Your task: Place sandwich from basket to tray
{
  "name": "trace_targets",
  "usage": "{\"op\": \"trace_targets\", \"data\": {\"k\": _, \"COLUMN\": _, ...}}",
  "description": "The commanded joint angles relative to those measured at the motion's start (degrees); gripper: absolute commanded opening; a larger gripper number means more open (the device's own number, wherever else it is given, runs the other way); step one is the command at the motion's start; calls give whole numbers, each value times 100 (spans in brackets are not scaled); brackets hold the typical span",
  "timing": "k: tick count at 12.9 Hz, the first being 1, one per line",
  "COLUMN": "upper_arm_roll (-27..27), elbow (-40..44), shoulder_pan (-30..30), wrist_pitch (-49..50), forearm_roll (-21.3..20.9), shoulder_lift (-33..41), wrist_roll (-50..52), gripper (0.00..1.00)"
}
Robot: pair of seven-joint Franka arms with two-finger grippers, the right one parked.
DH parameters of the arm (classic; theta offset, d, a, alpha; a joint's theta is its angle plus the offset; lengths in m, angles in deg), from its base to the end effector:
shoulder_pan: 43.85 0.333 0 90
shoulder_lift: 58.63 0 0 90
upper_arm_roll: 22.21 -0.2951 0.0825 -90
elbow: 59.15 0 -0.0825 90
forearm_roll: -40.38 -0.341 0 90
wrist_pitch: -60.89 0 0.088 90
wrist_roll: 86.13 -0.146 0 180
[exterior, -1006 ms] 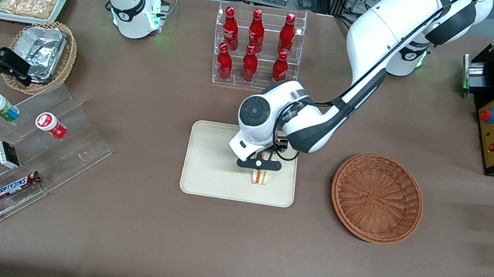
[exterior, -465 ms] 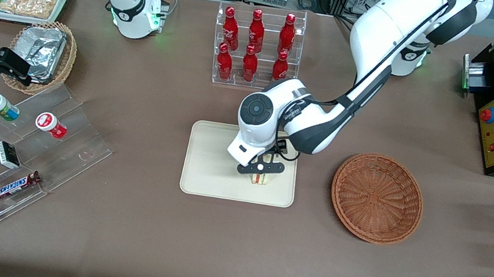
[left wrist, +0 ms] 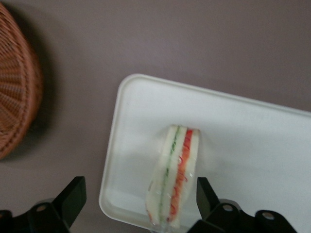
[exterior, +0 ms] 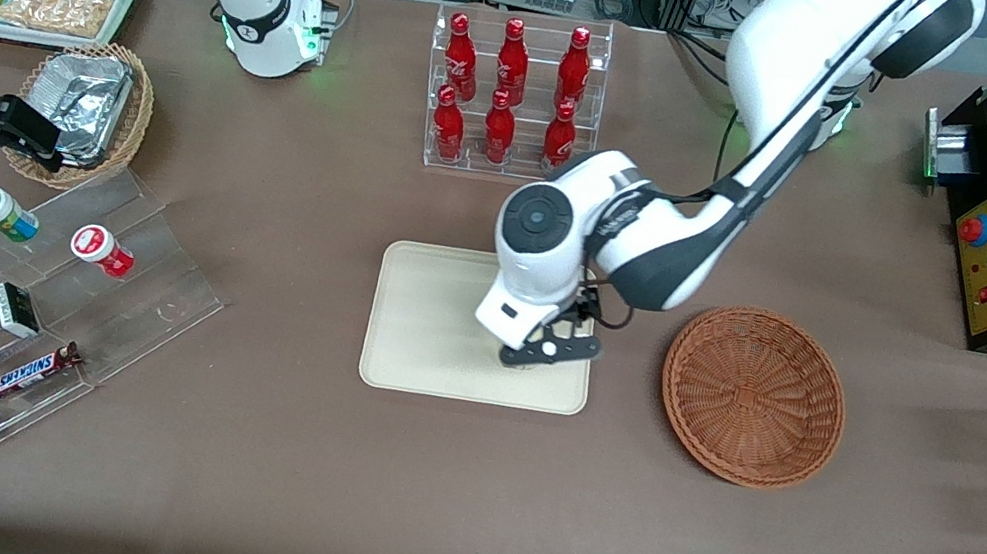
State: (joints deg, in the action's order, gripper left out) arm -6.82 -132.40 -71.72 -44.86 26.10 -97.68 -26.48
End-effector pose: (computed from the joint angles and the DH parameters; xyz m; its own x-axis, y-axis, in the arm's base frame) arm 0.5297 -0.4099 0.3127 0.9672 0.2539 0.0095 0.2533 -0.9609 -0.1116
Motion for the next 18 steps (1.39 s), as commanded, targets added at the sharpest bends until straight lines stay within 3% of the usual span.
{"op": "trace_targets", "data": {"k": 1, "upper_arm_roll": 25, "elbow": 3, "shoulder_pan": 386, "wrist_pitch": 151, "forearm_roll": -13, "shoulder_lift": 362, "wrist_roll": -120, "gripper": 100}}
{"op": "trace_targets", "data": {"k": 6, "upper_arm_roll": -54, "elbow": 56, "shoulder_pan": 869, "wrist_pitch": 792, "forearm_roll": -74, "shoulder_lift": 766, "wrist_roll": -1041, "gripper": 100}}
{"op": "trace_targets", "data": {"k": 13, "upper_arm_roll": -81, "elbow": 48, "shoulder_pan": 2179, "wrist_pitch": 1819, "forearm_roll": 365, "shoulder_lift": 1496, "wrist_roll": -2852, "gripper": 100}}
{"op": "trace_targets", "data": {"k": 18, "upper_arm_roll": -98, "elbow": 48, "shoulder_pan": 2470, "wrist_pitch": 2610, "forearm_roll": 541, "shoulder_lift": 2040, "wrist_roll": -3256, "gripper": 100}}
